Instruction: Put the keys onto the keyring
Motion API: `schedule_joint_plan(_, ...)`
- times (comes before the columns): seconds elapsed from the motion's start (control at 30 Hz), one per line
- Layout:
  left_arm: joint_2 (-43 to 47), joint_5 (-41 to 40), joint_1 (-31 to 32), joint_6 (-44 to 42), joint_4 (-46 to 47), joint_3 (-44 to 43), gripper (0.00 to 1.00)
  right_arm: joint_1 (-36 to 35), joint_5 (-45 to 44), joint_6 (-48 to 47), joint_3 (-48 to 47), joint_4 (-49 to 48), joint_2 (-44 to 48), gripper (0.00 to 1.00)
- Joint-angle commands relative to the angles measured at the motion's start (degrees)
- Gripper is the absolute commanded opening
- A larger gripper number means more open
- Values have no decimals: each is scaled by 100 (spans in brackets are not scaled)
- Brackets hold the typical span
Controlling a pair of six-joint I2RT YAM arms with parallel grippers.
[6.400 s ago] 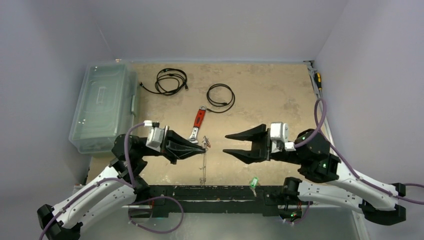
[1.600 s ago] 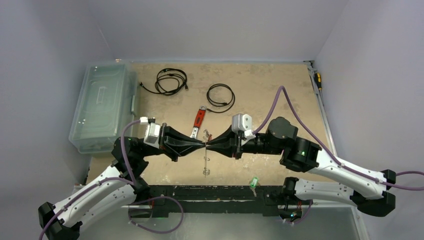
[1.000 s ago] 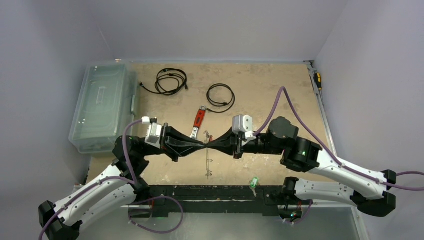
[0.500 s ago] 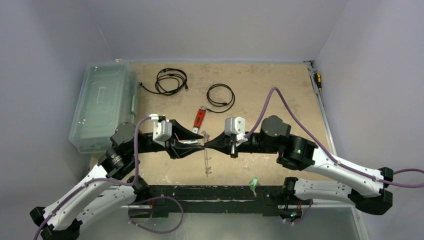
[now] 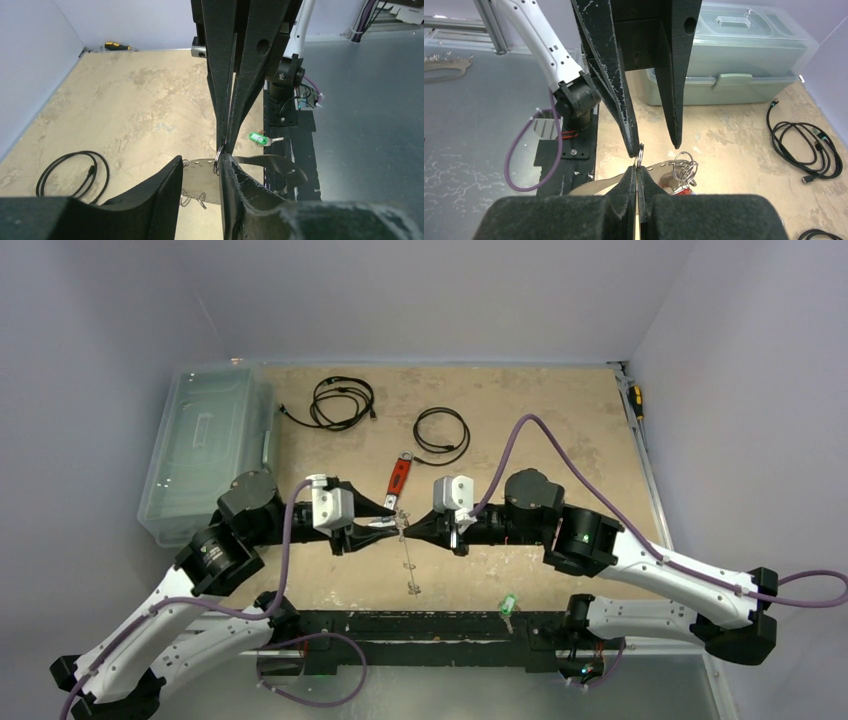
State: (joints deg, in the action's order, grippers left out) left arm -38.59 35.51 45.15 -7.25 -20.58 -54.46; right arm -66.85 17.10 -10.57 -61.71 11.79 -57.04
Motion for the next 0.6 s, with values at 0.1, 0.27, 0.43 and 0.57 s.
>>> schedule_joint_plan(0.1, -356, -66, 35, -395, -365, -401, 24, -39, 3, -112, -302, -50, 52, 0)
schedule_joint_plan(0.27, -610, 148, 45, -424, -425, -541, 18, -38, 5, -130, -284, 9, 43, 0)
schedule_joint_plan(0.43, -731, 276, 63, -453, -460, -550, 11, -46, -18, -145, -254, 32, 58, 0)
schedule_joint_plan(0.57, -707, 462, 73, -487, -413, -503, 1, -46, -100, -147, -253, 33, 70, 0)
